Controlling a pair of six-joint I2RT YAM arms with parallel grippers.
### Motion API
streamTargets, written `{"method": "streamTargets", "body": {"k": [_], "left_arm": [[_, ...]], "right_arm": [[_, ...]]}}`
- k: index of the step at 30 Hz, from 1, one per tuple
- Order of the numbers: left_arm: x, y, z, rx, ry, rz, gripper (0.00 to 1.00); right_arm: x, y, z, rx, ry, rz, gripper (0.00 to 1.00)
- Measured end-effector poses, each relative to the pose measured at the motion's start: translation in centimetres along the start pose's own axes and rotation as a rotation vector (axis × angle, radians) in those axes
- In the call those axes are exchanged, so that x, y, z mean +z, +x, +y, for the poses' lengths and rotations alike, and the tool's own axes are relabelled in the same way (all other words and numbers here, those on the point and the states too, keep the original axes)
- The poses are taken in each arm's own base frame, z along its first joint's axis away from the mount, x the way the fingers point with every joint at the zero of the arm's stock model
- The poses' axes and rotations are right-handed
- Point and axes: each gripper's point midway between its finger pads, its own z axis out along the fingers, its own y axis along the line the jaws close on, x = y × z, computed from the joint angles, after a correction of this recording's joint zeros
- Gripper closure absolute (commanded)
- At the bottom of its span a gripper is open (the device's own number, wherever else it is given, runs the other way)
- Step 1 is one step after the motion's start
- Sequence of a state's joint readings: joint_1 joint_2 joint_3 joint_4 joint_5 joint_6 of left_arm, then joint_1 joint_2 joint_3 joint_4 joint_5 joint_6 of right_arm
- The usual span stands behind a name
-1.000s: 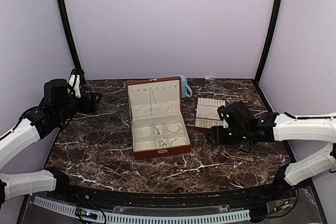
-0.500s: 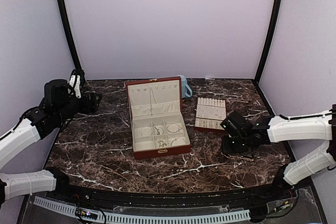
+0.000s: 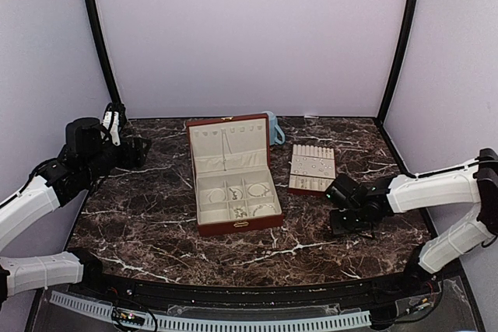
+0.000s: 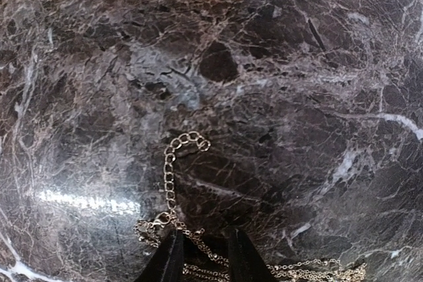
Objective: Organize the mixed jewelry
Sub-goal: Pick up the necklace from the center of the board.
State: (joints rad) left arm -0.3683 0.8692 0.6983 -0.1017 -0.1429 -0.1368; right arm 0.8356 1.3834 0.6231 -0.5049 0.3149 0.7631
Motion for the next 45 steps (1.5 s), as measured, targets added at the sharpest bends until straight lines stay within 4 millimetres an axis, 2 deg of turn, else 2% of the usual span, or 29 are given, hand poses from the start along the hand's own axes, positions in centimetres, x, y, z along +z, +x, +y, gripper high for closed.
{"method": "streamTargets", "body": {"k": [21,25,33,37,41,45], "left_arm": [[0.0,0.0,0.0,0.0,0.0,0.0,0.16],[0.0,0.0,0.0,0.0,0.0,0.0,0.16],[0.0,0.0,0.0,0.002,-0.001,0.0,0.16],[0.0,0.0,0.0,0.003,-0.002,0.0,0.16],[0.0,0.0,0.1,0.003,-0.005,0.0,0.16],[0.0,0.0,0.1,0.003,-0.005,0.0,0.16]], "right_arm": [[1.2,-2.3,1.9,0.005,-0.061,-0.081,0.87],[1.6,-3.4,3.3,0.009,-0.098,-0.11,0.88],[2.7,-6.8,7.6,0.008,-0.184,-0.152,0.85],[3.0,-8.0,8.9,0.004,-0.194,-0.161,0.84],[3.1,-8.2,8.9,0.0,-0.186,-0.161,0.82],[3.0,-7.8,7.9,0.008,-0.155,-0.163,0.79]]}}
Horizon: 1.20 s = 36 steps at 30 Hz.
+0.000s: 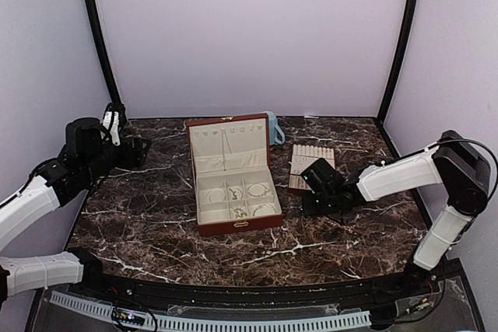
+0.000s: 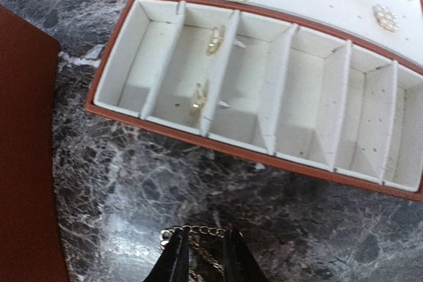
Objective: Organize the mixed jewelry
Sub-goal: Pick up the necklace from the center of the board.
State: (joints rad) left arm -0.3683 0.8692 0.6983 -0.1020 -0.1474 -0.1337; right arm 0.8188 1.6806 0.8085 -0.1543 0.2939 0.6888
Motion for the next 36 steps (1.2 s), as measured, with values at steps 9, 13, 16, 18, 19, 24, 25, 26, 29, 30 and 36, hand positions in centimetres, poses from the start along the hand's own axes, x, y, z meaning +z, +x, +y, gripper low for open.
{"method": "streamTargets", "body": {"k": [9,13,16,18,19,24,25,26,29,30,36], "left_arm": [[0.0,0.0,0.0,0.0,0.0,0.0,0.16],[0.0,0.0,0.0,0.0,0.0,0.0,0.16],[0.0,0.0,0.0,0.0,0.0,0.0,0.15],[0.0,0.0,0.0,0.0,0.0,0.0,0.16],[0.0,0.0,0.0,0.0,0.0,0.0,0.15],[0.0,0.1,0.0,0.0,0.0,0.001,0.15],[0.0,0.1,0.0,0.0,0.0,0.001,0.15],[0.0,0.1,0.0,0.0,0.0,0.001,0.15],[0.0,0.1,0.0,0.0,0.0,0.002,0.15],[0.0,0.1,0.0,0.0,0.0,0.002,0.15],[0.0,0.1,0.0,0.0,0.0,0.002,0.15]], "right_arm": [[-0.9,0.9,-3.3,0.043,0.072,0.002,0.78],[-0.7,0.7,-3.3,0.041,0.077,-0.001,0.82],[-0.3,0.2,-2.9,0.044,0.072,-0.012,0.82],[-0.2,0.0,-2.6,0.045,0.055,-0.014,0.81],[-0.2,0.0,-2.5,0.044,0.047,-0.011,0.81],[-0.4,0.2,-2.2,0.051,0.014,0.004,0.79],[-0.6,0.5,-2.1,0.053,0.004,0.011,0.79],[-0.7,0.7,-2.2,0.055,-0.002,0.014,0.8],[-1.0,1.1,-2.3,0.059,-0.012,0.021,0.82],[-1.0,1.2,-2.3,0.062,-0.014,0.02,0.82],[-0.8,1.0,-2.3,0.064,-0.015,0.009,0.84]]}}
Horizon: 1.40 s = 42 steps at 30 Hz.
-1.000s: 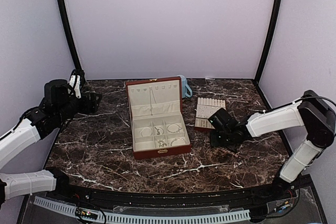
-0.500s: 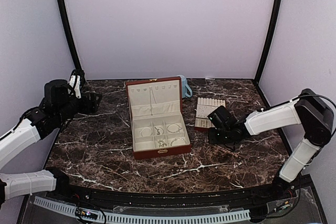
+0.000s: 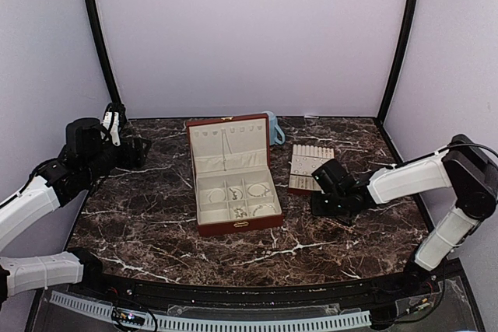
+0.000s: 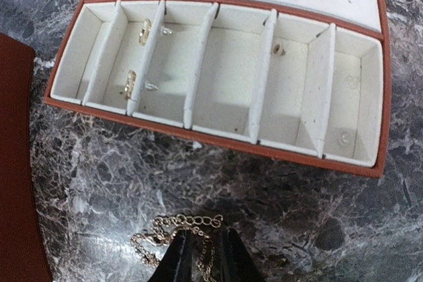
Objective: Organize the mixed jewelry
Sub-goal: Pick up the necklace from the center of the board.
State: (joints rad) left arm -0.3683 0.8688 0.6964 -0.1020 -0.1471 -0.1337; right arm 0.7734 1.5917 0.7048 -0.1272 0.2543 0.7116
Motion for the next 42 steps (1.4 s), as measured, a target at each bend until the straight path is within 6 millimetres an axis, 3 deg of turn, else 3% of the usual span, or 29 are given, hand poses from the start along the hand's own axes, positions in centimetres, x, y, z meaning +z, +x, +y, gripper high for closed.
{"method": "streamTargets", "body": {"k": [10,28,42], "left_arm": [[0.0,0.0,0.0,0.0,0.0,0.0,0.15],[-0.1,-0.1,0.0,0.0,0.0,-0.002,0.15],[-0.3,-0.1,0.0,-0.002,0.001,-0.01,0.15]], "right_arm": [[0.9,-1.0,0.5,-0.03,0.012,-0.029,0.9],[-0.5,0.9,-0.9,-0.11,0.074,0.044,0.82],[-1.4,1.7,-0.8,-0.162,0.059,0.101,0.77]]}}
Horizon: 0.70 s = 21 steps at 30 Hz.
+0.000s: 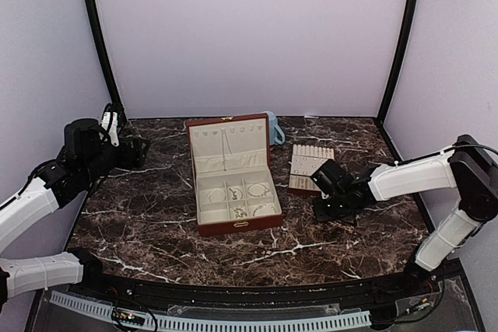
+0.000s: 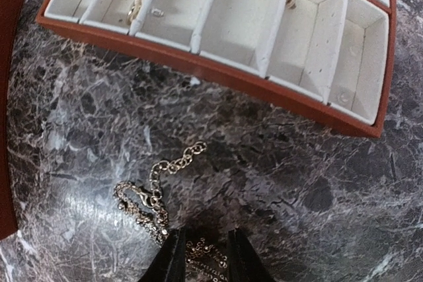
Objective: Organize the mixed jewelry
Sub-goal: Pick up the necklace from the center of the board.
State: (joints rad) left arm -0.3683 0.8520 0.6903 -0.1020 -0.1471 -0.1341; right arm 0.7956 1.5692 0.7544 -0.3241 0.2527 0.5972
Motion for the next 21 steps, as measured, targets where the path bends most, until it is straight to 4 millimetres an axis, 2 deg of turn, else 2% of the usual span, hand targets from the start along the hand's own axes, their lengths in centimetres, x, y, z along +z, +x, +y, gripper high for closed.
{"method": "streamTargets", "body": {"k": [8,21], "left_arm": [[0.0,0.0,0.0,0.0,0.0,0.0,0.15],[0.0,0.2,0.0,0.0,0.0,0.003,0.15]], "right_arm": [[-0.3,0.6,0.3,-0.077,-0.019,0.039,0.81],[-0.1,-0.5,1.4,-0.122,-0.038,0.043,0.85]]}}
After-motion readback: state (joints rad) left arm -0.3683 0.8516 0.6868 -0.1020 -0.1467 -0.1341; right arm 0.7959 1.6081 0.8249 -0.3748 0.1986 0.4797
